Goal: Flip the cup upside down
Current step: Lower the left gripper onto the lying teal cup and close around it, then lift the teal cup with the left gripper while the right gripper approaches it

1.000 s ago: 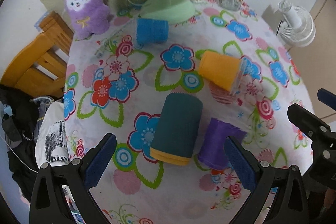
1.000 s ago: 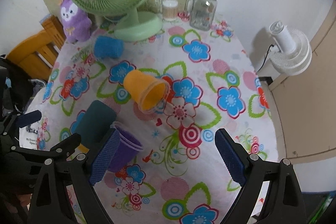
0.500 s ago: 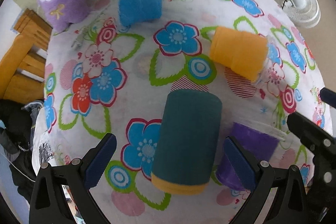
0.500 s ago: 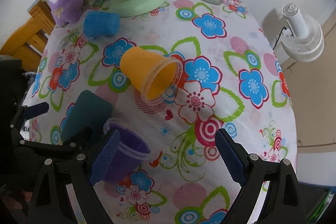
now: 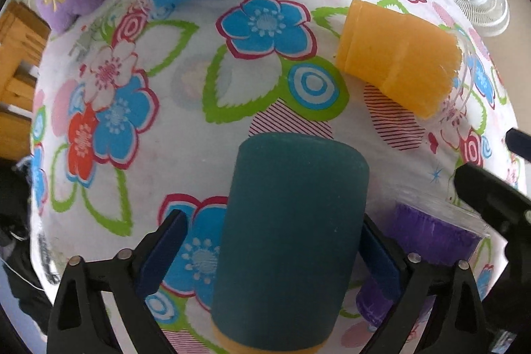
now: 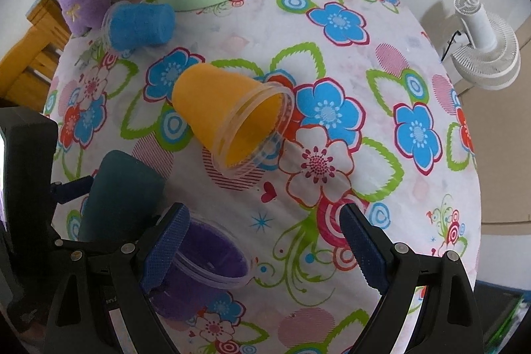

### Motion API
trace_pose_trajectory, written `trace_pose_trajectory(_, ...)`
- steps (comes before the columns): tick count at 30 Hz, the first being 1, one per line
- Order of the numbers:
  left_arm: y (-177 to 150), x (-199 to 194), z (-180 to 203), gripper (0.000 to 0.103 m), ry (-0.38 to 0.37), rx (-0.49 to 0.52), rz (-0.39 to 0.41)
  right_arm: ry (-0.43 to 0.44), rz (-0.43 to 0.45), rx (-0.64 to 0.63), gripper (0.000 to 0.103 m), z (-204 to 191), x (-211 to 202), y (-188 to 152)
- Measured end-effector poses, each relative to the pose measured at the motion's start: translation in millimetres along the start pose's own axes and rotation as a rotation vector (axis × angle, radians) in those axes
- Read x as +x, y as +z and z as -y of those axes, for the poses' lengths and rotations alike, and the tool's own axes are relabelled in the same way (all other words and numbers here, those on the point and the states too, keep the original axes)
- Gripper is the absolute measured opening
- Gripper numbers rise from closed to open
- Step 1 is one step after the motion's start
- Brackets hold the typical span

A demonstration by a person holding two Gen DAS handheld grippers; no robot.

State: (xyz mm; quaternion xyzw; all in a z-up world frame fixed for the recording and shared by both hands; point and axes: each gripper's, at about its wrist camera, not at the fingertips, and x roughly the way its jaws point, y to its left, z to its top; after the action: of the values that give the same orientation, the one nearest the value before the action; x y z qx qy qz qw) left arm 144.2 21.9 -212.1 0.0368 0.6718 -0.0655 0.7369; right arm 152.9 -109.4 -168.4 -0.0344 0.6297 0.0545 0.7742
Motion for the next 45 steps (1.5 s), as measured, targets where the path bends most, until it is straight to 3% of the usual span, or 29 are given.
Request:
trace_pose_trajectory(6, -5.5, 4.8, 1.5, 0.088, -0.031, -0.025, 0.021, 0.002, -0.001, -0.002, 0.093, -2.6, 4.6, 2.0)
trace_pose_trajectory(8, -10.7, 0.2, -1.0, 0.07, -0.031, -0.019, 0.04, 0.002, 0.001, -0.006, 0.094, -3.7, 4.5, 2.2)
trace_pose_trajectory(15, -10.6, -9.4, -6.0, 0.069, -0.004, -0.02, 0.049, 0.005, 0.007, -0.02, 0.094, -6.5, -1.3, -0.3)
trace_pose_trajectory(25, -24.1, -65.8, 1.3, 0.069, 0.01, -0.035, 0.101, 0.039, 0.049, -0.05, 0.094, -12.0, -30.8, -6.7)
trace_pose_trajectory(31, -46.0, -101.7, 18.8, 0.069, 0.027, -0.052, 0.134, 0.078, 0.087, -0.085, 0.094, -13.7, -56.1, -15.8)
trace_pose_trajectory(40, -65.8, -116.8, 50.8, 0.069, 0.042, -0.11, 0.16, 0.128, 0.119, -0.142, 0.094, 8.1, -83.5, -39.8)
trace_pose_trajectory(45, -75.3, -113.4, 78.0, 0.069, 0.015, -0.148, 0.15, 0.127, 0.115, -0.159, 0.094, 32.3, -87.5, -52.0)
